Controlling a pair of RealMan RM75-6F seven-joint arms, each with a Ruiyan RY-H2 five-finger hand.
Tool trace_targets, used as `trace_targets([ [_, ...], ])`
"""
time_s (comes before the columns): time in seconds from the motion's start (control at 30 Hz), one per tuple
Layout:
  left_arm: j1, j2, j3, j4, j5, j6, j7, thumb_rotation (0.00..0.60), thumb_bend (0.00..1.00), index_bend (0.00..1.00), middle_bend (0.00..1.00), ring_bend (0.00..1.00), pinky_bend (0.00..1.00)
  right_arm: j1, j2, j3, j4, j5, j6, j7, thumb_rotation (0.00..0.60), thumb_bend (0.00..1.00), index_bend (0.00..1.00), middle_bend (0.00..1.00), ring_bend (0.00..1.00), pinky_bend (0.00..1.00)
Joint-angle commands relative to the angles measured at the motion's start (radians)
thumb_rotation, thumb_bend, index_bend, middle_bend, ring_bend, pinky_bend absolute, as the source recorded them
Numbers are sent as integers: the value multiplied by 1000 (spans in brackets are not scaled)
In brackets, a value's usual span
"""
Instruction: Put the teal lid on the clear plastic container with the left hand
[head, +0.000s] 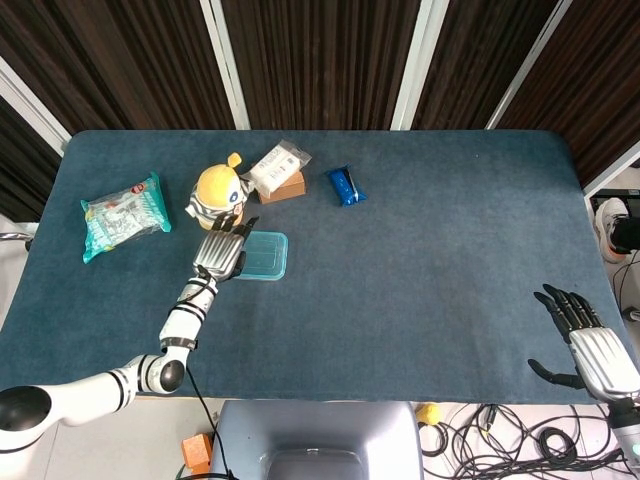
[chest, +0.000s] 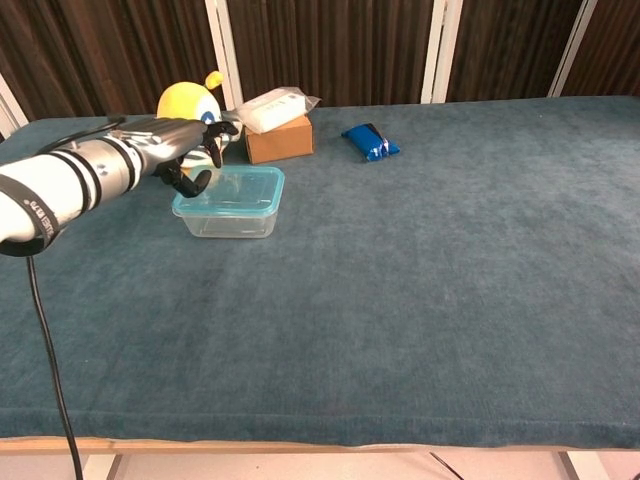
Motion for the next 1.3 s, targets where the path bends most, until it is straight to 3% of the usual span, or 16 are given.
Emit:
trace_targets([
  [0.03, 3, 7, 3, -5, -20, -6, 22, 600, 618, 0, 286, 85, 0, 1, 0, 0, -1, 1, -2, -1, 600, 156, 0, 0, 0, 0],
  [0.63, 3, 2, 9, 4, -77, -58, 47, 600, 619, 0, 335, 121, 0, 2, 0, 1, -4, 2, -5, -4, 600, 154, 0, 0, 0, 0],
  [0.8, 3, 10, 7, -18, -50, -33, 41, 600, 619, 0, 336, 122, 0, 2, 0, 1, -2, 2, -4, -3, 600, 154, 0, 0, 0, 0],
  [1.0, 23, 40, 16, -95, 35, 44, 30, 600, 619, 0, 324, 113, 0, 2, 0, -1, -4, 0, -5, -7, 600, 154, 0, 0, 0, 0],
  [1.3, 75, 99, 73, -253, 84, 143, 111, 600, 619, 0, 317, 113, 0, 3, -3, -6, -11, -10, -7, -21, 600, 154, 0, 0, 0, 0],
])
